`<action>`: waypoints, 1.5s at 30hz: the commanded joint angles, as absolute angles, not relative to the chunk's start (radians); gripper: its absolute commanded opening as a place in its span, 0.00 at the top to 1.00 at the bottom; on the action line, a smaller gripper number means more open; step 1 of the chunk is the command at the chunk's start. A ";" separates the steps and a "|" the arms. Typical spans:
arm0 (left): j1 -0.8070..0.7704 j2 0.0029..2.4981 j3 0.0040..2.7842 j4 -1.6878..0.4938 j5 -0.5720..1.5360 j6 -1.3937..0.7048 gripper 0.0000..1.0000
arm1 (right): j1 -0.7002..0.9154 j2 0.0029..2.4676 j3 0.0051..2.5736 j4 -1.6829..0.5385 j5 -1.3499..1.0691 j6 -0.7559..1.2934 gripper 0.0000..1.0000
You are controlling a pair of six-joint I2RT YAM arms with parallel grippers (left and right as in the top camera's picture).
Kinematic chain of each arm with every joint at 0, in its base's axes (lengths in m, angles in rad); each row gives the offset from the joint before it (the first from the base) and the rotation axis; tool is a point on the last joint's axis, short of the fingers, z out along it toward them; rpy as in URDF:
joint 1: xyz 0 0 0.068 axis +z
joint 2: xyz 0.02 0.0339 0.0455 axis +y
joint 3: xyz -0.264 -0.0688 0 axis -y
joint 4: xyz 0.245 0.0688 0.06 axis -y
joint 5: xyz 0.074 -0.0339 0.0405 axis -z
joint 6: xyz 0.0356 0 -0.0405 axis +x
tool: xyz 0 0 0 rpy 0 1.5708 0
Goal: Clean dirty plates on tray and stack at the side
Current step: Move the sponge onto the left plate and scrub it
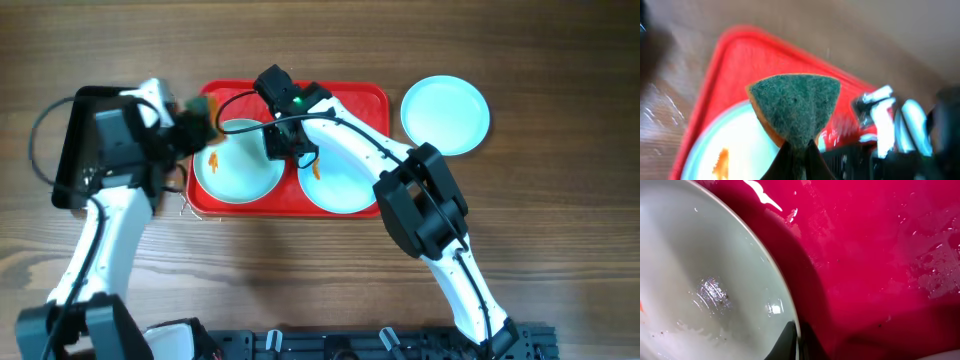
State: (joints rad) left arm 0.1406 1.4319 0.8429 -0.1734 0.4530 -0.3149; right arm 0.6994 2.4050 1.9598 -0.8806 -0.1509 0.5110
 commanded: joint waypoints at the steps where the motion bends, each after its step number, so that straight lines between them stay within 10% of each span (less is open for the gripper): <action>1: 0.062 1.534 0.845 -0.244 0.364 -0.292 0.96 | 0.693 2.463 1.924 -0.903 -0.105 0.498 0.96; 23: -0.026 1.728 0.835 -0.193 0.406 -0.208 0.96 | 0.693 2.463 1.924 -0.893 -0.105 0.498 0.96; 35: -0.026 1.683 0.869 -0.353 -0.336 -0.208 0.96 | 0.693 2.463 1.924 -0.896 -0.101 0.498 0.96; 45: -0.026 1.489 0.905 -0.314 -0.076 -0.209 0.96 | 0.690 2.463 1.924 -0.899 -0.102 0.497 0.96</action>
State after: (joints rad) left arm -0.0315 1.5276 0.8791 -0.3286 -0.2249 -0.2211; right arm 0.7013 2.4050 1.9598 -0.8749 -0.1654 0.5110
